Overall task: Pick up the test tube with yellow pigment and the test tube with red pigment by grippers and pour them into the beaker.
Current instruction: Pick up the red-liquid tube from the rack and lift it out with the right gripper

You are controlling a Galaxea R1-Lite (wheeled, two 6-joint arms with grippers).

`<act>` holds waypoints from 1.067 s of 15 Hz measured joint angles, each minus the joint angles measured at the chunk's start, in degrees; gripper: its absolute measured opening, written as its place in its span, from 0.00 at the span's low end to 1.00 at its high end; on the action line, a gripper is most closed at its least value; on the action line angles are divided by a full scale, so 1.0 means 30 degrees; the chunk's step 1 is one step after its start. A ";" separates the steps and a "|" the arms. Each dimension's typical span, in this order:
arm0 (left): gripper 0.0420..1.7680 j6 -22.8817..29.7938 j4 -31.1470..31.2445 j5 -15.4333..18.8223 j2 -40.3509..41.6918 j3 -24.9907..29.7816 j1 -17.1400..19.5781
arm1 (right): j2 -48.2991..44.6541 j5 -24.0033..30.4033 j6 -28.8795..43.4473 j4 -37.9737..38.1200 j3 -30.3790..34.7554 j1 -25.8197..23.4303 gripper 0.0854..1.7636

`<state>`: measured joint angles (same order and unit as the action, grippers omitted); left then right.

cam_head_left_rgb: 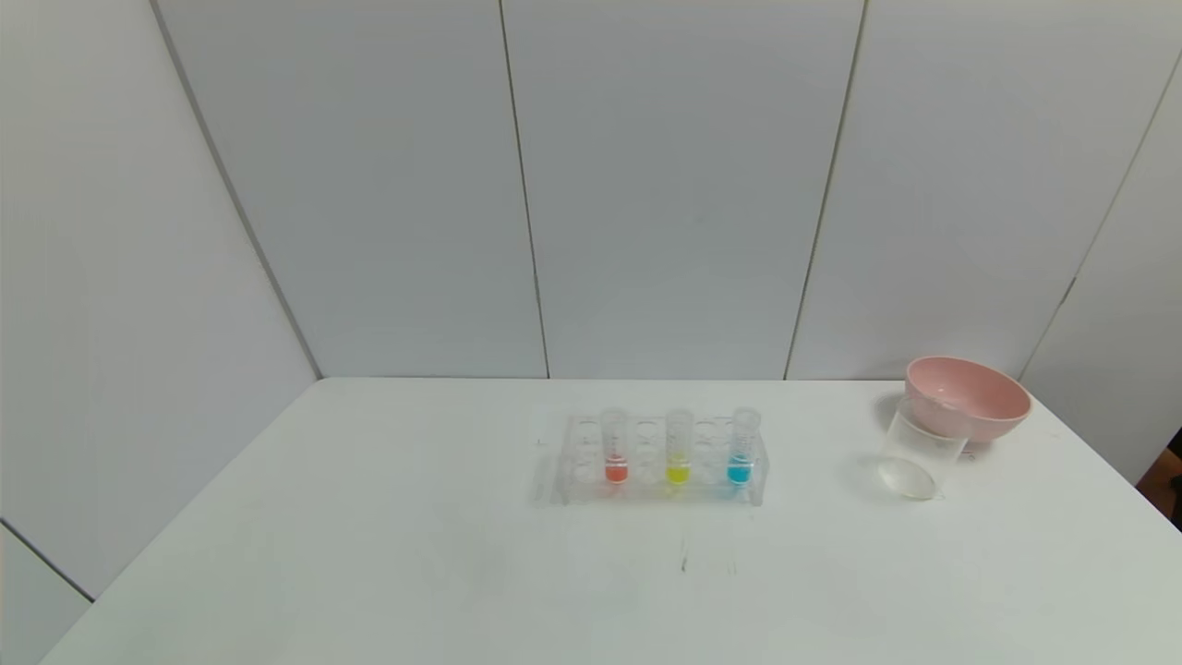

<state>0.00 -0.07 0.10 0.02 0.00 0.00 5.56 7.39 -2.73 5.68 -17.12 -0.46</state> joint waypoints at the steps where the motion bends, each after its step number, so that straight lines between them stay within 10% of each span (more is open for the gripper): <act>1: 1.00 0.0000 0.0000 0.0000 0.0000 0.0000 0.0000 | 0.1012 0.0102 0.0016 0.0122 -0.1093 -0.0016 0.97; 9: 1.00 0.0000 0.0000 0.0000 0.0000 0.0000 0.0000 | 1.3003 -0.0829 0.2320 -0.2182 -1.1179 0.0748 0.97; 16: 1.00 0.0000 0.0000 0.0000 0.0000 0.0000 0.0000 | 2.1667 -1.2881 0.3844 -1.0533 -1.0870 1.2207 0.97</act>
<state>0.00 -0.07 0.10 0.02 0.00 0.00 70.56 -31.26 8.80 -25.92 -49.73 36.16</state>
